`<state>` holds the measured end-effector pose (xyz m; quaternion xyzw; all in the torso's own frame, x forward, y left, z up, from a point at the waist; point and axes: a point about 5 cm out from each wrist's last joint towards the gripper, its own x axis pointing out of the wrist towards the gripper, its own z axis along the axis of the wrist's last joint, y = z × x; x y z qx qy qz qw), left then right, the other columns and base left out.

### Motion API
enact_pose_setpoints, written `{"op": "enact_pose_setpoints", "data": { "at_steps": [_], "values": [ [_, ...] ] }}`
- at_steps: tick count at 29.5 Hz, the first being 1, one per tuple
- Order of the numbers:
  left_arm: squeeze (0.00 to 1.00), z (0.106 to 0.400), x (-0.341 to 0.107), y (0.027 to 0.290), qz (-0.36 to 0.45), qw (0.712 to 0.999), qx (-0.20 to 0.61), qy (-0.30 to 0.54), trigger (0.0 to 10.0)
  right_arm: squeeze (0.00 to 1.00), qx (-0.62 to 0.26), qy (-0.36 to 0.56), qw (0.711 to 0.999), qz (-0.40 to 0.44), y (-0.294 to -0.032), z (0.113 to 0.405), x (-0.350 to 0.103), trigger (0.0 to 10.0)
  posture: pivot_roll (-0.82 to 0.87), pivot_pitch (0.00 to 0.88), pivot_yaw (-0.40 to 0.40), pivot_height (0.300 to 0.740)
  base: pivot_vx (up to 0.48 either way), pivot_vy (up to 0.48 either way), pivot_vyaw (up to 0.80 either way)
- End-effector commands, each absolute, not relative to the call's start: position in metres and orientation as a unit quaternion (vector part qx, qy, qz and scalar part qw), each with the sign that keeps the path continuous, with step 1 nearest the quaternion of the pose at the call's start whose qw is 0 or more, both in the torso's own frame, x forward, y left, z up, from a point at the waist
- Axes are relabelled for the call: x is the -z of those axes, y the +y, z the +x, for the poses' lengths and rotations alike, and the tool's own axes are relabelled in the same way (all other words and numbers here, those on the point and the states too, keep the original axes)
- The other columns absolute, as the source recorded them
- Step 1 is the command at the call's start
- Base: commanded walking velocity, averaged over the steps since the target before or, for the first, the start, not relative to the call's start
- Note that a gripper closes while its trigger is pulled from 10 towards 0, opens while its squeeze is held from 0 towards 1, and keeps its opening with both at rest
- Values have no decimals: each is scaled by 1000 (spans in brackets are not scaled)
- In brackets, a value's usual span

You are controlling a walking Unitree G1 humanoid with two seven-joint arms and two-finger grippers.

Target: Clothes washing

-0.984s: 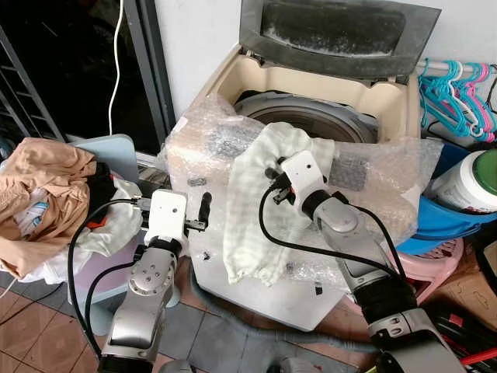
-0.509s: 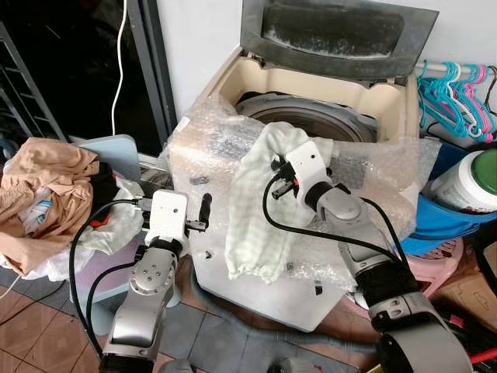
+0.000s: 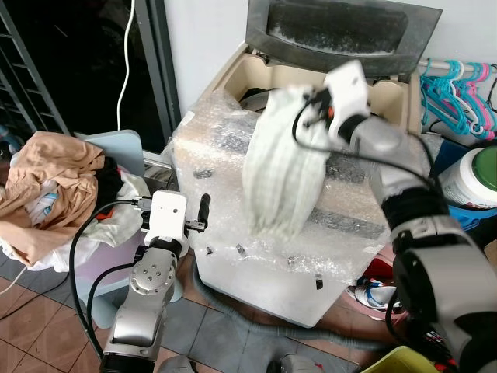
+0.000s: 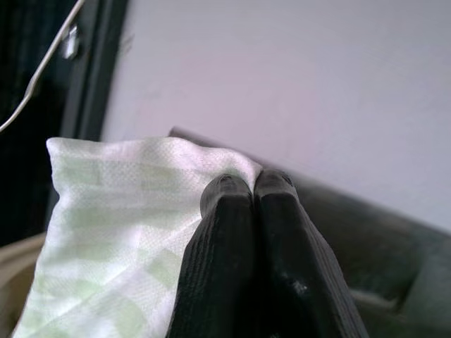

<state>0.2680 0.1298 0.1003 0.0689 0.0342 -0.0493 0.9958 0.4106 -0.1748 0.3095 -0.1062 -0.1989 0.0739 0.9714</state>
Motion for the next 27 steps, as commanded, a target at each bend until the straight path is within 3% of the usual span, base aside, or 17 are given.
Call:
{"op": "enact_pose_setpoints", "data": {
  "at_steps": [1,2,3,4,5,13,22,27],
  "values": [
    [0,270,-100,131,69,996,44,34,10000,0,-35,-226,970,-87,-186,410,-326,0,-37,0,-24,740,0,0,0],
    [0,270,-100,131,69,996,43,34,10000,0,-29,-224,968,-106,-187,411,-329,10000,-37,0,-26,740,0,0,0],
    [0,270,-100,131,68,996,43,34,10000,0,-42,-216,970,-108,-185,413,-326,10000,-37,0,-27,740,0,0,0],
    [0,270,-100,131,68,996,42,34,10000,98,-45,-210,971,-108,-184,413,-322,10000,-37,0,-27,740,0,0,0],
    [0,271,-101,131,67,996,42,34,10000,1000,-51,-205,971,-110,-183,414,-317,10000,-37,0,-27,740,0,0,0],
    [0,272,-101,130,66,996,43,33,10000,1000,-118,-207,962,-137,-166,409,-287,10000,-40,0,-22,740,0,0,0],
    [0,272,-99,131,52,997,32,39,10000,1000,-147,-207,960,-121,-169,391,-255,10000,-42,0,-27,740,0,0,0],
    [0,270,-98,131,43,998,31,45,10000,1000,-122,-176,972,-95,-175,370,-215,10000,-46,0,-17,740,0,403,0]
  ]
}}
